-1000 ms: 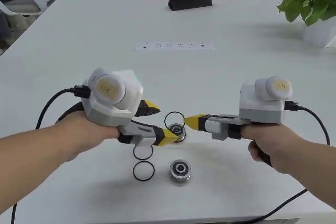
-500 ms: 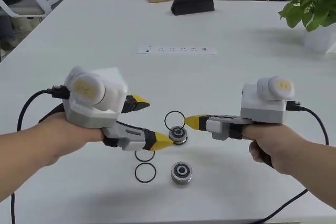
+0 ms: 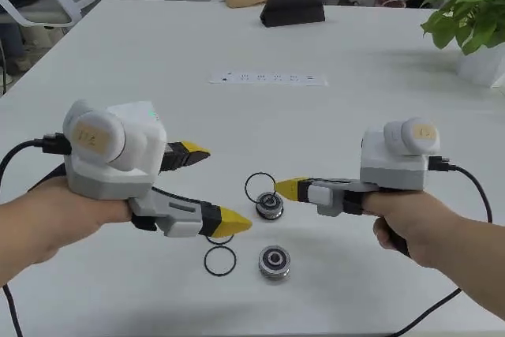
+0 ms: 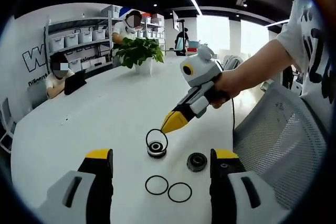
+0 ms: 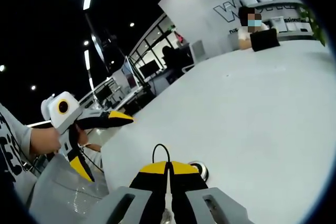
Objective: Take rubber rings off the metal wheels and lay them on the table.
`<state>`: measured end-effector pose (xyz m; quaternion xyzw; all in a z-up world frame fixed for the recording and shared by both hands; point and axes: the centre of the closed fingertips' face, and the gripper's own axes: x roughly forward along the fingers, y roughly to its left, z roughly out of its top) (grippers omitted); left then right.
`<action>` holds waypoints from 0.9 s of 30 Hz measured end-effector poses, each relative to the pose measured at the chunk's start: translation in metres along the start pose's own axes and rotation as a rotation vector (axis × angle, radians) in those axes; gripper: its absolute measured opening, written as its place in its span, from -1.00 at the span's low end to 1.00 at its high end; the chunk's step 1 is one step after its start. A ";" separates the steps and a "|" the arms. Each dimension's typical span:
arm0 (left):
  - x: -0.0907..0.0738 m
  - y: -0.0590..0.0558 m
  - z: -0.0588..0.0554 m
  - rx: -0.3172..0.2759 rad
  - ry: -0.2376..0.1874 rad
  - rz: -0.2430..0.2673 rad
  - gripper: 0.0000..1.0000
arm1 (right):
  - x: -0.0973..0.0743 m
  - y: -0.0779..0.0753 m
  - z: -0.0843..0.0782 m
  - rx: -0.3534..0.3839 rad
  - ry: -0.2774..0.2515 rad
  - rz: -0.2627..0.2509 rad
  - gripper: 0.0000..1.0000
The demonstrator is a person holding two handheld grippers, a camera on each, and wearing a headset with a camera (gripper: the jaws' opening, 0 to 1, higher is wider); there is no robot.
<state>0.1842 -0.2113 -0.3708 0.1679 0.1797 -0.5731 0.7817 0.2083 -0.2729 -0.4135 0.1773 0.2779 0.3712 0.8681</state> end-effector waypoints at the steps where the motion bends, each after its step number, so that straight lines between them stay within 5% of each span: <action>1: -0.002 -0.001 0.000 0.001 -0.001 0.001 0.49 | 0.000 0.000 0.000 0.001 0.001 0.001 -1.00; 27: -0.043 -0.005 -0.005 -0.026 -0.026 0.051 0.66 | 0.010 0.005 -0.016 0.028 0.049 0.005 -1.00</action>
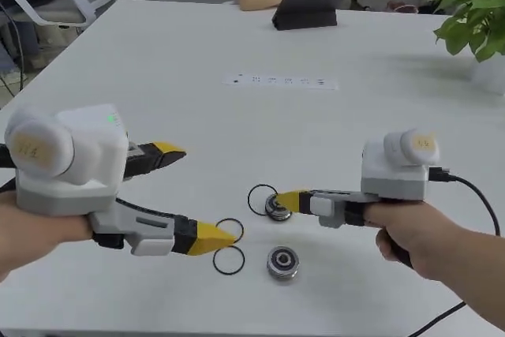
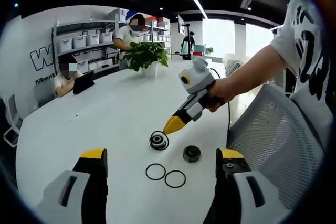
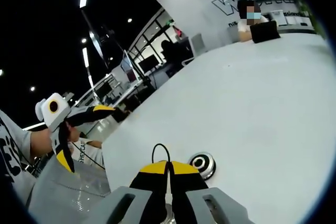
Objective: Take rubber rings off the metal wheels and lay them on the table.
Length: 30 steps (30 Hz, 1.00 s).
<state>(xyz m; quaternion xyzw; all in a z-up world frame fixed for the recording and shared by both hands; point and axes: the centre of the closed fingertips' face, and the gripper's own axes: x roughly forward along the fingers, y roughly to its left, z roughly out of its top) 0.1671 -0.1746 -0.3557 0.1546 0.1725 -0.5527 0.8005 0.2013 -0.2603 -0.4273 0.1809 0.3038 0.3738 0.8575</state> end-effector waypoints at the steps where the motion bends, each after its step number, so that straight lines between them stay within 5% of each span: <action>1: -0.001 0.000 0.000 -0.002 0.000 0.000 0.66 | 0.001 0.000 -0.001 0.004 0.004 0.000 -1.00; 30: -0.010 0.001 -0.010 -0.014 0.010 0.016 0.65 | 0.014 -0.017 -0.034 0.072 0.127 -0.061 -1.00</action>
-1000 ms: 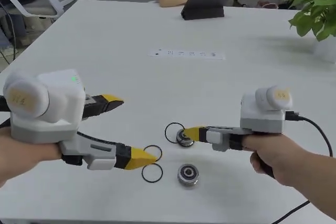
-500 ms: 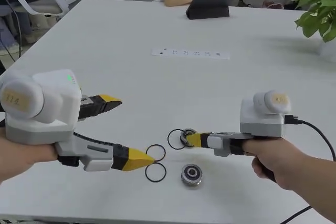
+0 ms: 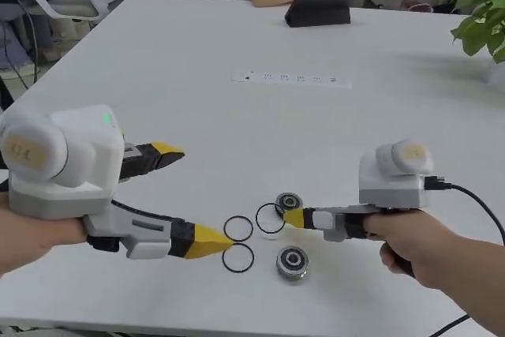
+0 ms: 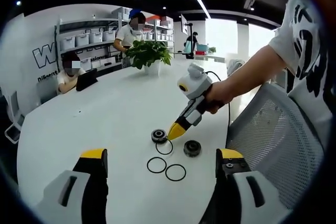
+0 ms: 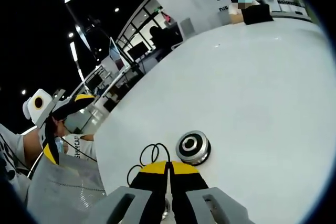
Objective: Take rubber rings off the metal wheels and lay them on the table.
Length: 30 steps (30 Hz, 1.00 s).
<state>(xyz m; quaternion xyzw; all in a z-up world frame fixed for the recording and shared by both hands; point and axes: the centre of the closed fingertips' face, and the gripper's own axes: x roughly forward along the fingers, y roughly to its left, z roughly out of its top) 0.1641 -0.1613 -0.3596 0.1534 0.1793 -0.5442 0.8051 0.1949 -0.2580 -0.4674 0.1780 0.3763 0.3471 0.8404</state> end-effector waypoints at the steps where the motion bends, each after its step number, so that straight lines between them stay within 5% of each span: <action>1: 0.000 0.000 -0.001 0.000 0.002 0.000 0.65 | 0.001 0.000 -0.001 -0.002 0.002 -0.002 -1.00; 30: 0.001 0.000 -0.006 0.003 0.025 -0.009 0.63 | 0.007 -0.007 -0.008 0.048 0.046 -0.035 -1.00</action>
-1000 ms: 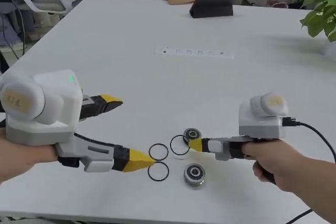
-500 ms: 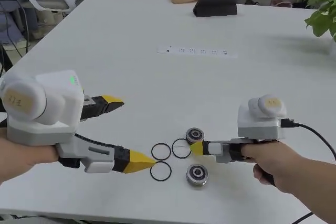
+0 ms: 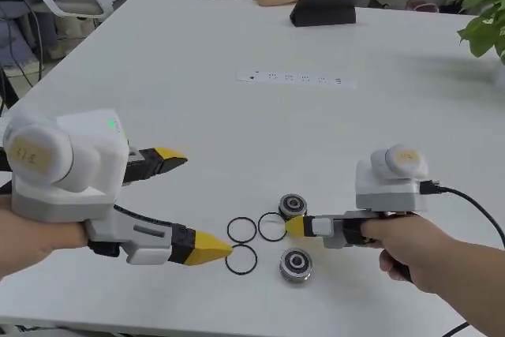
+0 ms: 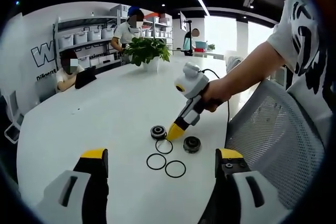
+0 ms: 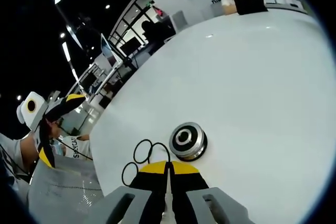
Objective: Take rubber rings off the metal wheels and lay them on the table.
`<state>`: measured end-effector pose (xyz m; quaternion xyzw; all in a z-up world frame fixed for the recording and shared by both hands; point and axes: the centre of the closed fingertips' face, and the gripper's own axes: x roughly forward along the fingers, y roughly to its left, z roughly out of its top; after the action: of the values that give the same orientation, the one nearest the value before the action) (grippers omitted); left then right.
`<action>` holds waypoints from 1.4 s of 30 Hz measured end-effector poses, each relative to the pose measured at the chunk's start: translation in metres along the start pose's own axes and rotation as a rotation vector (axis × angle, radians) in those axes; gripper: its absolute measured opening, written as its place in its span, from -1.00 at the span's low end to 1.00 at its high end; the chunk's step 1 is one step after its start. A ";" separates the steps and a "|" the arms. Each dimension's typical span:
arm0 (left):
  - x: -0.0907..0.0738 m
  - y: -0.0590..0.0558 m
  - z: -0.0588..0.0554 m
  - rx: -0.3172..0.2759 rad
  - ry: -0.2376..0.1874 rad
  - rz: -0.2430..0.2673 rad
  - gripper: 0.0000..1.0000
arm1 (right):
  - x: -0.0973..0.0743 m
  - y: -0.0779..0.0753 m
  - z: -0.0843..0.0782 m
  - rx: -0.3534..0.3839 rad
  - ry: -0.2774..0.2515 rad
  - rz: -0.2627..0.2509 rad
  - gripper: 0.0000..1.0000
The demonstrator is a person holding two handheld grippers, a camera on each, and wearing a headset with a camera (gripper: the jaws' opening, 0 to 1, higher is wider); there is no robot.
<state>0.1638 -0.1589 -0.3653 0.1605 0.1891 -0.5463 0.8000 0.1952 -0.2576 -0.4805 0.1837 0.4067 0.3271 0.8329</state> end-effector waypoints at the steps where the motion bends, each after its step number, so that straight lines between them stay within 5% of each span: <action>1: 0.000 0.000 0.000 -0.001 0.000 0.000 0.63 | 0.000 0.000 0.000 0.001 -0.002 0.001 -1.00; 23: -0.001 -0.001 -0.003 -0.004 0.009 -0.005 0.62 | 0.001 0.002 0.001 -0.006 -0.004 0.003 -0.91; 42: 0.000 -0.001 -0.004 -0.005 0.017 -0.006 0.61 | 0.004 0.014 -0.001 -0.171 0.033 0.003 -0.64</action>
<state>0.1624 -0.1574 -0.3684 0.1627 0.1977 -0.5469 0.7971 0.1908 -0.2444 -0.4754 0.1068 0.3907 0.3649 0.8383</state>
